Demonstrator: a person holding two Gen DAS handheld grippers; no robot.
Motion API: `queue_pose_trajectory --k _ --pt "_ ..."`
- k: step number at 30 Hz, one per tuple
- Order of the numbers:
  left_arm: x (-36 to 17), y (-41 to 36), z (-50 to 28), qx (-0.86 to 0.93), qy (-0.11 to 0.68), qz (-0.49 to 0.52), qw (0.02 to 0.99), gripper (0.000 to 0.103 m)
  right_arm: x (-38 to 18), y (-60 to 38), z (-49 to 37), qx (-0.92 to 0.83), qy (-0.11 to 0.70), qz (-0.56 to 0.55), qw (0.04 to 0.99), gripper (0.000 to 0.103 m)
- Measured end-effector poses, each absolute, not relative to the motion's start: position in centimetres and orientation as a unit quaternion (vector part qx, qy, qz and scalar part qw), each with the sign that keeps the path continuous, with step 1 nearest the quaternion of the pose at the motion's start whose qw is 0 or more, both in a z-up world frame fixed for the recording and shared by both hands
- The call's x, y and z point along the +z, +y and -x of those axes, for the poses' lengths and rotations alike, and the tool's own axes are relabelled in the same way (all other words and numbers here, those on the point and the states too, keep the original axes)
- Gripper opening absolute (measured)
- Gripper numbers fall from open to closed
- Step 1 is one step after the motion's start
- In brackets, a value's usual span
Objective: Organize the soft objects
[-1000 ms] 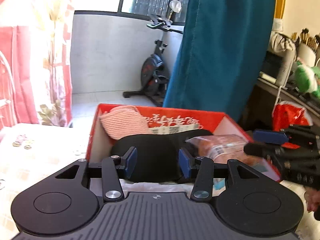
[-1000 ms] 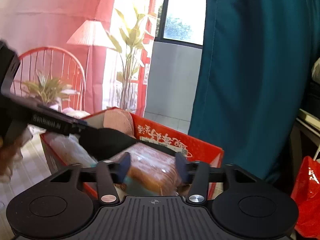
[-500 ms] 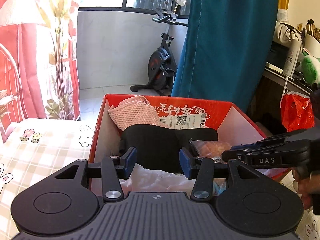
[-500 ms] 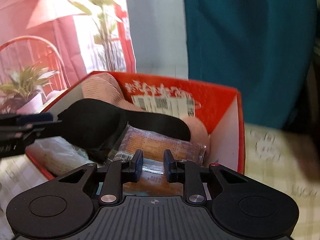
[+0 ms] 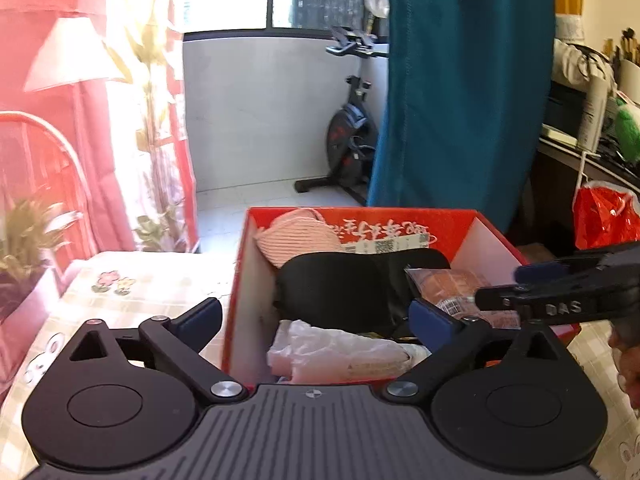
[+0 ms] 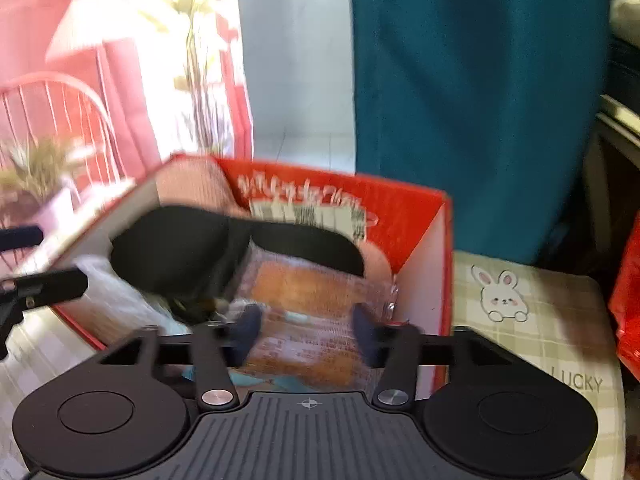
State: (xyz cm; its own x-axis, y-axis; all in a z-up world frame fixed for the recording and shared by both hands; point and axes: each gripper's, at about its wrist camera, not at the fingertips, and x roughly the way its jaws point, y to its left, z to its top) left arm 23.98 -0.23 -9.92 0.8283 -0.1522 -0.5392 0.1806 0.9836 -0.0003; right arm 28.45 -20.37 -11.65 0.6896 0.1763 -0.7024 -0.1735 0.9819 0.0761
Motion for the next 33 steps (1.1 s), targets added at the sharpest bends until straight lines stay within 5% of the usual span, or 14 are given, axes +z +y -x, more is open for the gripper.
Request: queue_pose_trajectory --k 9,33 --pt "-6.0 -0.3 -19.7 -0.033 0.255 -0.059 0.965 0.103 -7.4 -21.1 -23.5 0.075 0.340 -0.009 0.937 0.102" --pt "6.9 -1.0 -3.8 -0.029 0.138 -0.076 0.987 0.103 7.6 -20.9 -7.3 0.045 0.193 -0.035 0.980 0.103"
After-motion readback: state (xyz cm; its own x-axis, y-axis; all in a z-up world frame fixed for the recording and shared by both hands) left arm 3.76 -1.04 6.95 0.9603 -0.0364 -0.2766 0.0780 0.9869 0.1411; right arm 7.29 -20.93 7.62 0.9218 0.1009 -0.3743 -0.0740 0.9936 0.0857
